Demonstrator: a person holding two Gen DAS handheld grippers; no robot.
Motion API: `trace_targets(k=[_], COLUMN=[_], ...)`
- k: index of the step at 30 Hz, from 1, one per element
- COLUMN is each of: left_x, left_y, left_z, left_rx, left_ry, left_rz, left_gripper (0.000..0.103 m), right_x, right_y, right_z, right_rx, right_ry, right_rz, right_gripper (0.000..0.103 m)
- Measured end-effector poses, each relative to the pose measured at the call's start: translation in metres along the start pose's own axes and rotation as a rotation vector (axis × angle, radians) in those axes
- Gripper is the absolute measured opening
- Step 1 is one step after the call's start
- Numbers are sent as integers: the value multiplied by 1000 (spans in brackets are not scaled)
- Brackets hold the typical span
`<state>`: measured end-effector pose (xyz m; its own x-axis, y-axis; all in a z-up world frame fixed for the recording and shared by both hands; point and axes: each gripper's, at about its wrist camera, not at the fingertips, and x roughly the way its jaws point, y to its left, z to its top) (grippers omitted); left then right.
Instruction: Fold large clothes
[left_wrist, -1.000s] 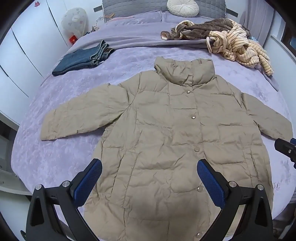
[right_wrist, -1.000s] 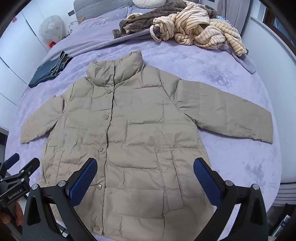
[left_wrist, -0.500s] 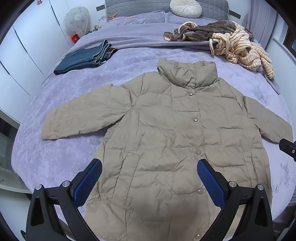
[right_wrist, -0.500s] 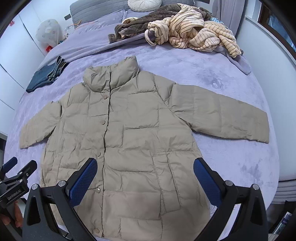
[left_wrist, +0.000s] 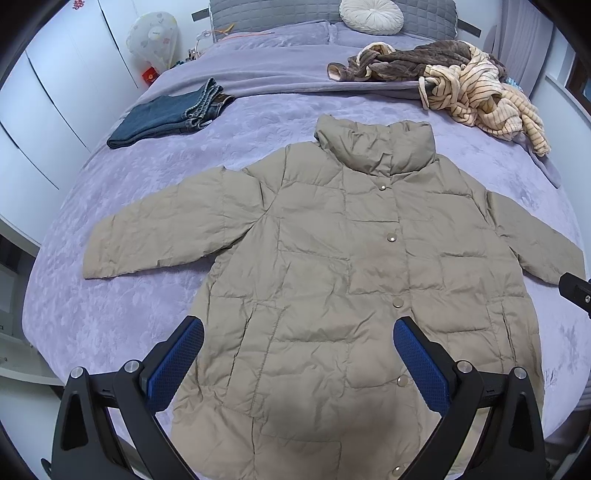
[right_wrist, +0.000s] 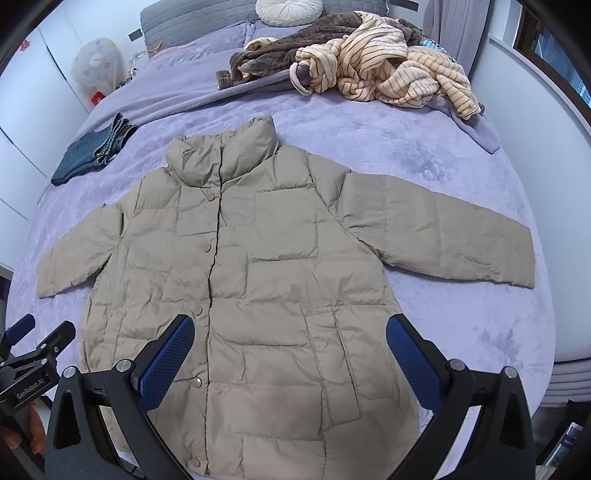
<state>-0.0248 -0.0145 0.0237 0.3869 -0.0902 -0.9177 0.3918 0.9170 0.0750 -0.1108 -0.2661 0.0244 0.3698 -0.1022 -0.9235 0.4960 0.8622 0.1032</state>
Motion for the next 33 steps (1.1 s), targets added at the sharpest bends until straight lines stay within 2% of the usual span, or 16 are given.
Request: trace_targets(k=[33], left_x=[5], left_y=[4], left_z=[5], left_rx=[-7], left_ry=[8], left_rz=[-1], left_gripper=[103], right_x=[6], right_y=[9], right_z=[6], right_rx=[-10], right_ry=[14], right_rz=[7], right_gripper=[103])
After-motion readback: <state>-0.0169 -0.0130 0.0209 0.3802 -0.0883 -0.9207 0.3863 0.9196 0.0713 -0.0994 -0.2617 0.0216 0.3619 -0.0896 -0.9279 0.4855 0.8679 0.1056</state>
